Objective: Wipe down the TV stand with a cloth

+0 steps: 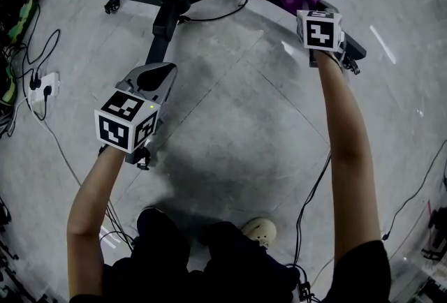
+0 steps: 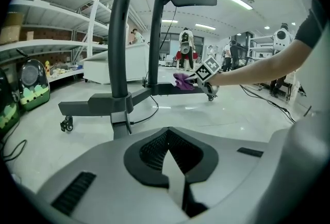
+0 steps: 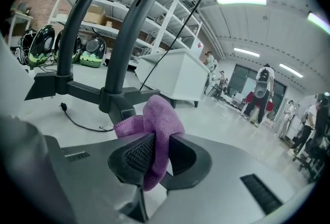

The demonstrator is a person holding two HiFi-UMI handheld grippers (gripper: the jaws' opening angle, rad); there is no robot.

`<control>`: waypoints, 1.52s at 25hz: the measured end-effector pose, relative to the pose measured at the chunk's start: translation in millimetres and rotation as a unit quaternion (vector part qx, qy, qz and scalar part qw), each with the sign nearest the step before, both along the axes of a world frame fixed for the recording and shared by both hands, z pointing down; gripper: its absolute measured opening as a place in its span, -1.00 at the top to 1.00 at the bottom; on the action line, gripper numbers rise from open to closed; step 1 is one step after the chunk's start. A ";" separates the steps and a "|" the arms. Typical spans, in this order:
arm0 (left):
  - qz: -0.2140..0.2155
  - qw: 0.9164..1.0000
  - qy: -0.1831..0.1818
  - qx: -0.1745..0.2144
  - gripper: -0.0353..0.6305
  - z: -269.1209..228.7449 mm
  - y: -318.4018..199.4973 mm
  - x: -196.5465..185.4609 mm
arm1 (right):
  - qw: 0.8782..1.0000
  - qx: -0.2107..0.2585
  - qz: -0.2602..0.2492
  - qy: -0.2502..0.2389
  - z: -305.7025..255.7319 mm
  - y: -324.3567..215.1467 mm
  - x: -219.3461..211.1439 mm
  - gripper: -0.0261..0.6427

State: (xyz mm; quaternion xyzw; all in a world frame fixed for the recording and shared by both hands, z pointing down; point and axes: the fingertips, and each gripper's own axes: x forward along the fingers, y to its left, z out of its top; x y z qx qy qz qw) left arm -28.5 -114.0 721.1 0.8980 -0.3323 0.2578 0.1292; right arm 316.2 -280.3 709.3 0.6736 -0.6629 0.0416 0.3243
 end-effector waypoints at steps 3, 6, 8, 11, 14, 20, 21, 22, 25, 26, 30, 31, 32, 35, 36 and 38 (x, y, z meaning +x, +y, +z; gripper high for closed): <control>0.003 1.000 0.002 -0.001 0.88 0.8 4.1 5.5 | 1.000 -0.006 0.004 -0.004 1.0 7.6 9.8 0.70; 0.005 1.000 0.005 -0.001 0.88 1.6 7.5 8.6 | 1.000 -0.009 0.012 0.000 1.7 18.6 24.3 0.70; 0.006 1.000 0.007 -0.001 0.88 2.9 9.9 9.8 | 1.000 -0.011 0.021 0.005 1.7 27.0 36.6 0.70; 0.005 1.000 0.011 -0.001 0.88 3.1 13.0 11.4 | 0.999 -0.015 0.039 0.017 0.2 40.8 58.5 0.70; 0.004 1.000 0.014 -0.001 0.88 3.3 14.9 12.0 | 0.997 -0.016 0.068 0.034 -1.5 56.7 86.4 0.70; 0.002 1.000 0.014 0.003 0.88 1.3 18.2 11.9 | 0.994 -0.029 0.097 0.042 0.7 84.0 125.3 0.70; 0.002 1.000 0.015 0.003 0.88 1.3 18.4 11.9 | 0.993 -0.029 0.102 0.043 0.5 88.1 131.5 0.70; 0.001 1.000 0.016 0.003 0.88 1.4 18.5 12.3 | 0.993 -0.030 0.104 0.043 0.5 91.4 136.3 0.70; -0.001 1.000 0.018 0.002 0.88 2.3 18.2 15.8 | 0.992 -0.035 0.111 0.042 1.2 102.2 152.0 0.70; -0.001 1.000 0.019 0.002 0.88 2.6 18.0 17.7 | 0.991 -0.036 0.118 0.046 0.9 106.8 159.5 0.70; 0.000 1.000 0.022 0.003 0.88 3.9 16.8 24.8 | 0.989 -0.039 0.134 0.057 1.6 121.6 181.6 0.70; 0.000 1.000 0.024 0.003 0.88 4.1 16.2 27.0 | 0.988 -0.039 0.140 0.058 1.7 125.5 187.7 0.70; 0.000 1.000 0.026 0.003 0.88 4.2 15.7 29.5 | 0.987 -0.040 0.146 0.059 1.7 129.8 193.9 0.70; 0.001 0.999 0.032 -0.002 0.88 4.8 16.2 36.8 | 0.985 -0.044 0.156 0.058 2.9 140.3 205.6 0.70; 0.003 0.999 0.033 -0.003 0.88 4.8 16.4 39.0 | 0.986 -0.045 0.152 0.058 3.0 141.1 204.8 0.70; 0.006 0.999 0.034 -0.001 0.88 4.5 16.4 42.7 | 0.987 -0.047 0.138 0.065 1.9 140.2 199.5 0.70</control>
